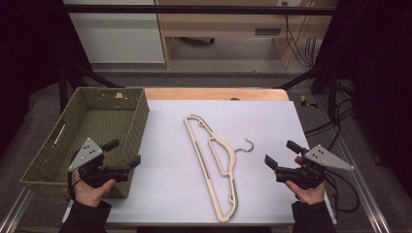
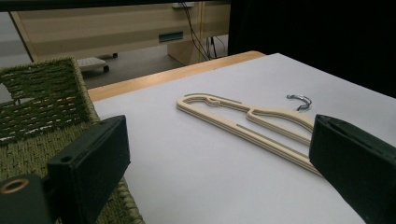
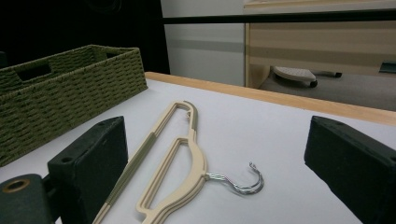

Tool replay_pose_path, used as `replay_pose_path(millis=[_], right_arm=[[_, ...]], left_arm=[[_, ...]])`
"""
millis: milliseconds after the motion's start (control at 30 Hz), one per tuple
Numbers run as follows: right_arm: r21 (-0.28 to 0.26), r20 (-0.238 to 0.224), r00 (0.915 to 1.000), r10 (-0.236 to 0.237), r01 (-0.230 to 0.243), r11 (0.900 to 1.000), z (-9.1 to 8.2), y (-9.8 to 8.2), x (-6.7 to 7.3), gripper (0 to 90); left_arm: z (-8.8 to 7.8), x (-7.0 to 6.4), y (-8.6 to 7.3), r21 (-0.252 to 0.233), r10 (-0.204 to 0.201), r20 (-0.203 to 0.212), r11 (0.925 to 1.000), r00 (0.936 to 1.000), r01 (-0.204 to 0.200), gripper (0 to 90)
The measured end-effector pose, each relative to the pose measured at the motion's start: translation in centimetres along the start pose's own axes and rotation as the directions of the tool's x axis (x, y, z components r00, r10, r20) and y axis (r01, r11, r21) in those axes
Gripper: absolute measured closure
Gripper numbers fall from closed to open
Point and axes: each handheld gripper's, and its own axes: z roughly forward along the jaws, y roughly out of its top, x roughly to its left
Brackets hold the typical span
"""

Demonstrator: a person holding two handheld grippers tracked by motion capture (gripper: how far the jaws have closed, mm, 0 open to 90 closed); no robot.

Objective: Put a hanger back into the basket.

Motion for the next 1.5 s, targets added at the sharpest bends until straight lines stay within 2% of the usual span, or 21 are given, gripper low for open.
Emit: replay_pose_path(millis=[167, 267, 400, 600, 700, 800, 1000, 1033, 1067, 1100, 1167, 1200, 1233, 1267, 1300, 1333, 1400, 1433, 1467, 1500], right_arm=[[0.004, 0.008, 0.9999, -0.008, 0.008, 1.000, 0.0, 0.0, 0.0, 7.1], [0.021, 0.015, 0.9999, 0.006, -0.006, 1.000, 0.2, 0.0, 0.2, 8.2], [0.076, 0.003, 1.0000, 0.001, -0.001, 0.997, 0.9, 0.2, 1.1, 8.8], [0.120, -0.011, 0.9997, 0.021, -0.020, 0.993, 1.7, 0.2, 2.5, 12.5], [0.165, -0.023, 0.9992, 0.034, -0.030, 0.986, 2.8, -0.3, 3.4, 14.8], [0.218, -0.030, 0.9993, 0.021, -0.014, 0.976, 3.7, -1.1, 3.9, 15.9], [0.264, -0.021, 0.9992, 0.033, -0.026, 0.964, 4.9, -2.2, 4.7, 18.0], [0.292, -0.020, 0.9992, 0.035, -0.028, 0.956, 5.4, -2.8, 5.2, 18.4], [0.292, -0.020, 0.9992, 0.035, -0.028, 0.956, 5.4, -2.8, 5.2, 18.4], [0.325, -0.023, 0.9992, 0.031, -0.022, 0.945, 5.8, -3.5, 5.6, 19.1], [0.349, -0.033, 0.9991, 0.028, -0.015, 0.937, 6.2, -4.0, 5.9, 21.4], [0.349, -0.033, 0.9991, 0.028, -0.015, 0.937, 6.2, -4.0, 5.9, 21.4], [0.374, -0.039, 0.9986, 0.037, -0.020, 0.927, 6.8, -4.7, 6.2, 23.0], [0.374, -0.039, 0.9986, 0.037, -0.020, 0.927, 6.8, -4.7, 6.2, 23.0], [0.402, -0.040, 0.9986, 0.034, -0.015, 0.915, 7.2, -5.2, 6.4, 25.3], [0.419, -0.033, 0.9984, 0.046, -0.028, 0.908, 7.4, -5.5, 6.6, 26.4], [0.451, -0.036, 0.9984, 0.044, -0.023, 0.892, 7.8, -6.0, 6.8, 29.4], [0.463, -0.040, 0.9981, 0.047, -0.023, 0.886, 8.0, -6.3, 6.9, 31.1], [0.463, -0.040, 0.9981, 0.047, -0.023, 0.886, 8.0, -6.3, 6.9, 31.1], [0.494, -0.032, 0.9982, 0.051, -0.029, 0.869, 8.3, -6.8, 7.1, 34.6]], left_arm=[[0.1, -0.1, -0.1, 0.000, -0.003, 0.001, 1.0000, 1.0000, 0.003, 5.0], [0.0, -0.1, -0.1, -0.006, -0.003, 0.003, 1.0000, 1.0000, 0.003, 5.0], [0.0, -0.1, 0.0, -0.010, -0.002, -0.001, 0.9999, 1.0000, 0.002, 5.0], [0.1, -0.1, -0.1, -0.003, 0.002, -0.004, 1.0000, 1.0000, -0.002, 5.1], [0.1, 0.0, -0.2, -0.003, -0.001, -0.005, 1.0000, 1.0000, 0.001, 5.1], [0.1, -0.1, -0.2, -0.003, 0.001, -0.007, 1.0000, 1.0000, -0.001, 5.1], [0.2, -0.3, -0.2, -0.001, 0.004, -0.005, 1.0000, 1.0000, -0.004, 5.1], [0.3, -0.4, -0.3, -0.001, 0.004, -0.005, 1.0000, 1.0000, -0.004, 5.1], [0.3, -0.4, -0.3, -0.001, 0.004, -0.005, 1.0000, 1.0000, -0.004, 5.1], [0.3, -0.3, -0.3, -0.001, 0.004, -0.004, 1.0000, 1.0000, -0.004, 5.1], [0.3, -0.3, -0.3, 0.001, 0.003, -0.006, 1.0000, 1.0000, -0.003, 5.1], [0.3, -0.2, -0.3, 0.001, 0.002, -0.007, 1.0000, 1.0000, -0.002, 5.1], [0.2, -0.1, -0.3, 0.001, 0.004, -0.011, 1.0000, 0.9999, -0.004, 5.1], [0.2, -0.1, -0.3, 0.001, 0.004, -0.011, 1.0000, 0.9999, -0.004, 5.1], [0.1, -0.1, -0.3, 0.000, 0.001, -0.013, 1.0000, 0.9999, -0.001, 5.1], [0.1, -0.1, -0.3, 0.000, 0.002, -0.013, 1.0000, 0.9999, -0.002, 5.1], [0.1, -0.1, -0.2, -0.001, 0.004, -0.012, 1.0000, 0.9999, -0.004, 5.1], [0.1, -0.2, -0.2, -0.002, 0.005, -0.012, 1.0000, 0.9999, -0.005, 5.1], [0.1, -0.2, -0.2, -0.002, 0.005, -0.012, 1.0000, 0.9999, -0.005, 5.1], [0.1, -0.2, -0.2, -0.004, 0.006, -0.011, 1.0000, 0.9999, -0.006, 5.1]])
